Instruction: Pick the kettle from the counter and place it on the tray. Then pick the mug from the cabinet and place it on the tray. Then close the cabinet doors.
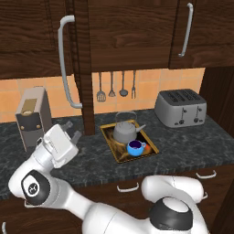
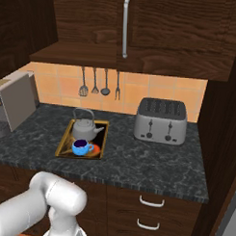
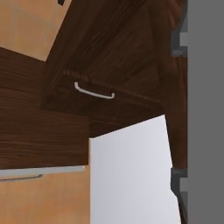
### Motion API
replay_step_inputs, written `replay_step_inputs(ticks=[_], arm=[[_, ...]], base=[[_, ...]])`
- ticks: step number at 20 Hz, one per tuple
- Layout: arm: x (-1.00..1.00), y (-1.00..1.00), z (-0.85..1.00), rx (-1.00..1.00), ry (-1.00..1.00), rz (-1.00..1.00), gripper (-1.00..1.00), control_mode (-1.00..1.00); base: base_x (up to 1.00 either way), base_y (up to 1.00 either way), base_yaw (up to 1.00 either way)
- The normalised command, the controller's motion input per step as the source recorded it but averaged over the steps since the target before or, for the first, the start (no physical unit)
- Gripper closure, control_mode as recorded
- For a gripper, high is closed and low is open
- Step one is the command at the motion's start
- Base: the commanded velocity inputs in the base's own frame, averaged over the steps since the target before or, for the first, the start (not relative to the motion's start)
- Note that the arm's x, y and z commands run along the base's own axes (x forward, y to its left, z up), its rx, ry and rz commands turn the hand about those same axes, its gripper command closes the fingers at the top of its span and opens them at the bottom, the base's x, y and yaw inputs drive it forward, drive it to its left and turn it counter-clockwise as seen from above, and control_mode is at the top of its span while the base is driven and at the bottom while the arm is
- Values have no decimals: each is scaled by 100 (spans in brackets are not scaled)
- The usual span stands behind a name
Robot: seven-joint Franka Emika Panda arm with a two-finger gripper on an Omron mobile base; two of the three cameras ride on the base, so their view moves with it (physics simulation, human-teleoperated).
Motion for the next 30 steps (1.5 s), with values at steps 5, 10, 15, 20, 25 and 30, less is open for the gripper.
replay_step_inputs(ticks=[5, 10, 15, 20, 25, 30], arm=[[2, 4, 24, 0, 0, -4, -100, -100], [0, 0, 27, 0, 0, -4, -100, -100], [-7, -8, 27, 0, 0, -6, -100, -100], [-11, -52, 18, 0, 0, -10, -100, -100], [-1, -62, 40, 0, 0, -7, -100, -100], [0, -65, 38, 0, -2, -2, -100, -100]], base=[[0, 0, 0], [0, 0, 0], [0, 0, 0], [0, 0, 0], [0, 0, 0], [0, 0, 0]])
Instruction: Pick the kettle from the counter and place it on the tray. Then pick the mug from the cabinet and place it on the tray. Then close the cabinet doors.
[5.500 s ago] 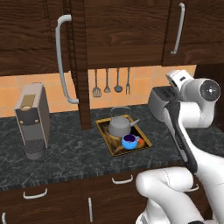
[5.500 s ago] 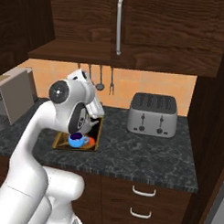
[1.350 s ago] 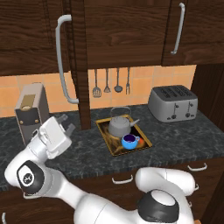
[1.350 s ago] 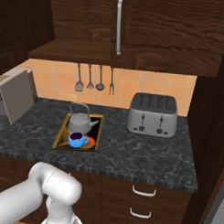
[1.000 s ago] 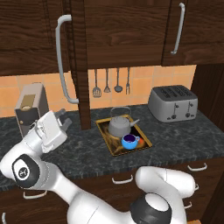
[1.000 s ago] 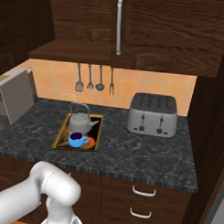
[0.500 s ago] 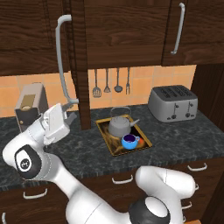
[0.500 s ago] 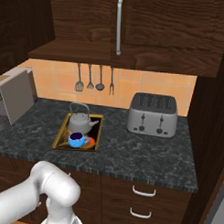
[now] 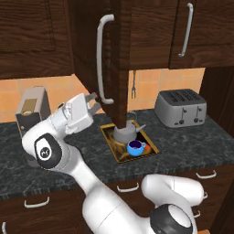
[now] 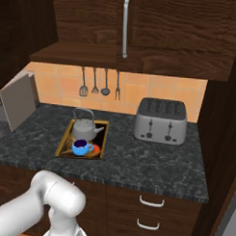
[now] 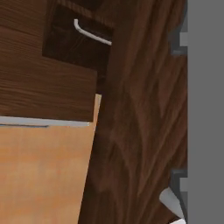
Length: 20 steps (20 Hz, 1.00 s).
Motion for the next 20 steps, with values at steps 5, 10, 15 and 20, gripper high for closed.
replay_step_inputs(ticks=[5, 10, 15, 20], arm=[[12, -74, 19, 1, -2, 0, -100, -100], [29, -75, 16, 5, -2, 3, -100, -100], [44, -70, 16, 6, -1, 9, -100, -100], [55, -64, 11, 8, -1, 15, -100, -100]], base=[[0, 0, 0], [0, 0, 0], [0, 0, 0], [0, 0, 0]])
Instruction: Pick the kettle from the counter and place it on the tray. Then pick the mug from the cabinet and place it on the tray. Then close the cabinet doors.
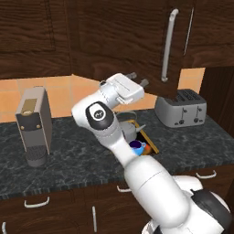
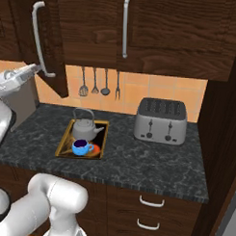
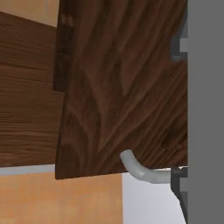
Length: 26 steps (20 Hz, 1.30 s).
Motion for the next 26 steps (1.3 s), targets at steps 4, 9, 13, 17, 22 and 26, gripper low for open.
replay_step_inputs(ticks=[4, 9, 13, 17, 22, 26], arm=[[60, -62, 5, 9, 0, 19, -100, -100], [67, -67, 0, 11, 0, 27, -100, -100], [71, -62, 0, 13, 0, 35, -100, -100], [81, -45, 0, 14, 0, 41, -100, -100], [83, -40, 0, 16, 0, 46, -100, -100], [86, -34, -1, 14, 0, 46, -100, -100]], base=[[0, 0, 0], [0, 0, 0], [0, 0, 0], [0, 0, 0], [0, 0, 0], [0, 0, 0]])
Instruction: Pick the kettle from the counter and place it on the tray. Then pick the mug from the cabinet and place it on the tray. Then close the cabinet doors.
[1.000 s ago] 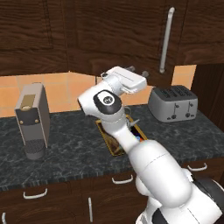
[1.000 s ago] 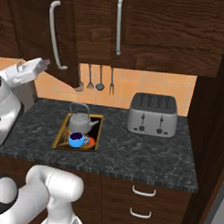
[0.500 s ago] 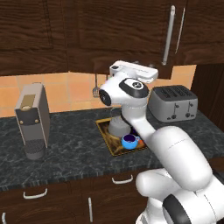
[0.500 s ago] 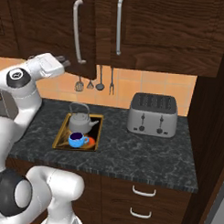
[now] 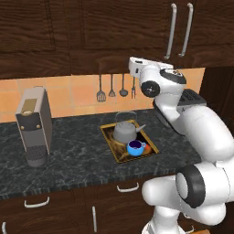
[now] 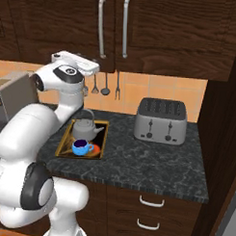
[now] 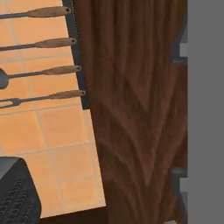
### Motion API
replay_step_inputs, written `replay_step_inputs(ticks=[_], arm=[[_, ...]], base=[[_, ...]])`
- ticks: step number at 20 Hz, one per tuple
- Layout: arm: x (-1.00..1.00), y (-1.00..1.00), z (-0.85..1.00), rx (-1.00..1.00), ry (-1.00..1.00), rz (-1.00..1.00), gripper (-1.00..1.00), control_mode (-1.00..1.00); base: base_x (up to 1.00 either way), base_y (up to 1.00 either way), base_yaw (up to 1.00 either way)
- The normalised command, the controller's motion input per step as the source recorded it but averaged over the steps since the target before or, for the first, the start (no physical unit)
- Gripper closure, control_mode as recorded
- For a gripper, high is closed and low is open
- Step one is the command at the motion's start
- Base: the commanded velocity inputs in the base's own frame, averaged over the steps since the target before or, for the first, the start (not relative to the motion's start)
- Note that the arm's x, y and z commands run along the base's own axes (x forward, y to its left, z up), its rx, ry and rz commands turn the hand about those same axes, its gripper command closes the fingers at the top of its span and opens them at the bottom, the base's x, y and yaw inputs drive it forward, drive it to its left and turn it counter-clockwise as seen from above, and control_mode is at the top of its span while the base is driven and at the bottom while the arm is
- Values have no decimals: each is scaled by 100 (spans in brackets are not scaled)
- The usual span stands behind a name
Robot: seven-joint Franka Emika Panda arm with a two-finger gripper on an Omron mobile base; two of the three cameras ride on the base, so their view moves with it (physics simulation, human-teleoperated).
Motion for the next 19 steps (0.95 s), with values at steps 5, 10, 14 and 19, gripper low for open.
replay_step_inputs(ticks=[5, 10, 14, 19], arm=[[88, -27, -8, 14, 0, 41, -100, -100], [80, -17, -16, 12, 0, 39, -100, -100], [78, -11, -18, 11, 0, 37, -100, -100], [74, -6, -11, 11, 3, 33, -100, -100]], base=[[0, 0, 0], [0, 0, 0], [0, 0, 0], [0, 0, 0]])
